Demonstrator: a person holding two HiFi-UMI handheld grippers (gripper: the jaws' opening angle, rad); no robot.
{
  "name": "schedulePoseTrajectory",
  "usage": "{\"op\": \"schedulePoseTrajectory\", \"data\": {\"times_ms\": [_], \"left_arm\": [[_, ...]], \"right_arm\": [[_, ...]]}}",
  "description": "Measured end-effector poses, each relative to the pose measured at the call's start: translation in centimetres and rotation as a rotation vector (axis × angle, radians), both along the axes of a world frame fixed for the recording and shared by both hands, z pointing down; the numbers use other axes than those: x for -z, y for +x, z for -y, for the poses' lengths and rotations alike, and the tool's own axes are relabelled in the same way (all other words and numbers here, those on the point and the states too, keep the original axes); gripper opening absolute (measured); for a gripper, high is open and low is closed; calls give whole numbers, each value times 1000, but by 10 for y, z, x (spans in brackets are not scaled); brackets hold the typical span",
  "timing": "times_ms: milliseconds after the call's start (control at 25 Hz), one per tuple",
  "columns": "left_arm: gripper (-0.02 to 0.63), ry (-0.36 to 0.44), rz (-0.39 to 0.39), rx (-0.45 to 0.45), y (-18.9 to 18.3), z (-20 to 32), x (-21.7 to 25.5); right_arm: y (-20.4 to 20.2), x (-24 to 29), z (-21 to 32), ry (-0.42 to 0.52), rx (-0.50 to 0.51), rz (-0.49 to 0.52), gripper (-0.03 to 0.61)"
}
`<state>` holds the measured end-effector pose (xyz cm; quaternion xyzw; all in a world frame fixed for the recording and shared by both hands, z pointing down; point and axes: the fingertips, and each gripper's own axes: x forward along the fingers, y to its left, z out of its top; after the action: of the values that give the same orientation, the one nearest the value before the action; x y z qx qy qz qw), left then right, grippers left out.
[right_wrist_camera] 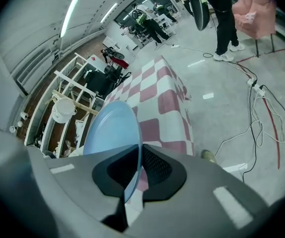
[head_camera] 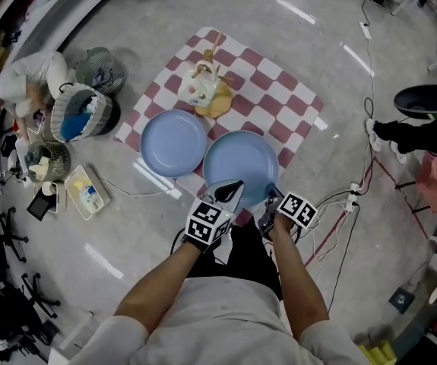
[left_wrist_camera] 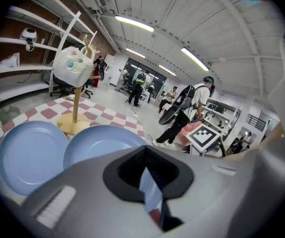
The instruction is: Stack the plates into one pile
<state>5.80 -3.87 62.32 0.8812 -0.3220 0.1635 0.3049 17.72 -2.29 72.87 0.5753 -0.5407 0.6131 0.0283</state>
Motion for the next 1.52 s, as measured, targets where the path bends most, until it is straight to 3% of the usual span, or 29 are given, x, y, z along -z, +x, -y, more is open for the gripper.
{"op": "schedulePoseTrajectory", "data": {"times_ms": [480, 880, 1520], "left_arm": [[6, 21, -3, 156, -74, 20, 8], [6, 17, 0, 272, -138, 28, 1], [6, 1, -1, 352, -192, 30, -11]], "right_arm": [[-98, 14, 52, 25, 129, 54, 31], [-173, 3, 81, -3, 210, 30, 35], [-229, -17, 109, -15, 214, -5, 35]]}}
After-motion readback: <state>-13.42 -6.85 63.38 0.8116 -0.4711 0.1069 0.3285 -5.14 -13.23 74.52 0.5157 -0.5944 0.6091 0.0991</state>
